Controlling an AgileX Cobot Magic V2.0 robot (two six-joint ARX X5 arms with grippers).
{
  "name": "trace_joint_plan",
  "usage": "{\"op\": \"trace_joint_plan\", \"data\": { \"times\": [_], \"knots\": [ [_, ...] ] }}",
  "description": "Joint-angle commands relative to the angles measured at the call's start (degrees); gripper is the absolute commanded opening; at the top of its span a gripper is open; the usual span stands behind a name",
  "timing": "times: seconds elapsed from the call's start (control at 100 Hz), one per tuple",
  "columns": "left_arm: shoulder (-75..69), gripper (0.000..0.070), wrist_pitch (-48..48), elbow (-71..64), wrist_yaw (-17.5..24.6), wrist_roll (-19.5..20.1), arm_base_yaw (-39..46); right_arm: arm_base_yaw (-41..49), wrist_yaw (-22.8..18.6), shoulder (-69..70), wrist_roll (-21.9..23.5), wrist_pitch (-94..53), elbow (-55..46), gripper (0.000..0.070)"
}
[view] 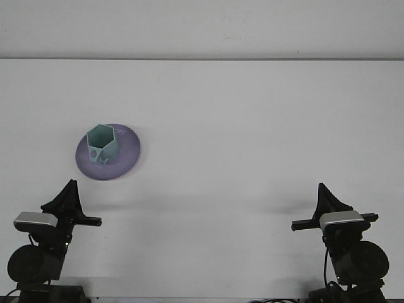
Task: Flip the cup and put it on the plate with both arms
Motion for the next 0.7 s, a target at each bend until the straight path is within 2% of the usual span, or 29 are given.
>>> {"op": "trace_joint_plan", "data": {
  "times": [0.0, 0.14, 0.35, 0.69],
  "knots": [
    [-2.84, 0.0012, -0.17, -4.15, -0.35, 0.52, -0.31, 0.00, 0.20, 0.22, -0.28, 0.79, 0.63, 0.0000],
    [-9.42, 0.0013, -0.15, -11.10, -0.44, 0.55, -0.55, 0.00, 0.20, 0.22, -0.28, 0.76, 0.63, 0.0000],
    [-9.22, 0.0013, 5.25, -15.78, -0.57, 2.38, -0.52, 0.00, 0.17, 0.22, -0.28, 0.96, 0.63, 0.0000],
    [-9.16, 0.0015, 5.75, -16.59, -0.52, 2.78, -0.57, 0.00, 0.20, 0.22, -0.28, 1.03, 0.63, 0.0000]
  ]
}}
